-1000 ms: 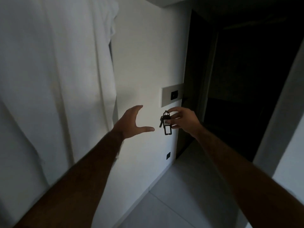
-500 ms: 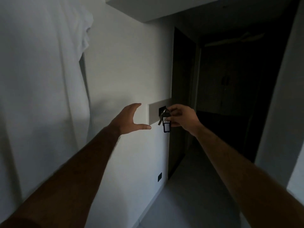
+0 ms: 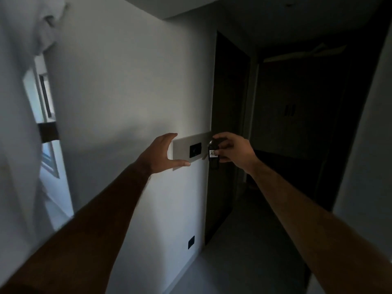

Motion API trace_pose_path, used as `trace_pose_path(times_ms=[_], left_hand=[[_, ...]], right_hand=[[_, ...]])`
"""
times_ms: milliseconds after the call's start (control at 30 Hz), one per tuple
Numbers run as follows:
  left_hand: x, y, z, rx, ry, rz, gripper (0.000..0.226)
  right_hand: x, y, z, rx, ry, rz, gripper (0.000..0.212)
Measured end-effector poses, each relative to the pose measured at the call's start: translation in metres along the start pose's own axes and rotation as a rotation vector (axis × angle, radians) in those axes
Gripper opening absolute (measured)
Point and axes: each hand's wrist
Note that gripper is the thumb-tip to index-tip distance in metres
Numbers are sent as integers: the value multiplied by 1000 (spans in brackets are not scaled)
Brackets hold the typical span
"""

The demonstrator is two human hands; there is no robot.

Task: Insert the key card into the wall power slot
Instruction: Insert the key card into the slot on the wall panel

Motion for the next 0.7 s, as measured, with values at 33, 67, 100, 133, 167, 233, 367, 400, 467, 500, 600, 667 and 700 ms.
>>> trace_pose_path(times_ms=[33, 67, 100, 133, 167, 233, 367, 400, 467, 500, 600, 667, 700], left_hand=[[4, -4, -11, 5, 6, 1, 131], [8, -9, -21, 9, 16, 0, 130], [10, -14, -30, 15, 25, 0, 129], [13, -20, -39, 24, 34, 0, 129], [16, -25, -48, 32, 40, 0, 130], [18, -34, -63, 39, 46, -5, 130], [10, -44, -91, 19, 64, -31, 130], [6, -46, -99, 16, 66, -37, 130], [-5, -48, -114, 8, 68, -50, 130], [-10, -50, -123, 2, 69, -56, 131], [-26, -50, -153, -1, 70, -68, 136], [-37, -50, -174, 6, 77, -79, 137], [-41, -51, -184, 6, 82, -85, 137]], right_hand=[[7, 10, -5, -11, 1, 2, 49], [14, 20, -10, -22, 4, 5, 50], [21, 29, -16, -28, 10, 11, 50], [28, 37, -23, -31, 20, 20, 50], [36, 44, -29, -30, 32, 26, 51], [51, 55, -42, -25, 46, 29, 53], [79, 66, -76, -35, 62, 11, 52], [85, 68, -86, -42, 68, 10, 51], [95, 70, -106, -54, 80, -4, 50], [101, 72, -116, -58, 85, -26, 49], [115, 76, -148, -64, 95, -73, 49], [125, 79, -169, -57, 105, -74, 49], [130, 82, -179, -46, 110, -71, 49]])
Point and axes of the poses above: each hand's wrist, its own z-axis away from the middle knuckle, its own y-axis out of the back of the hand, x = y × z, and after that the axes turned 13 degrees about -x, right-handed
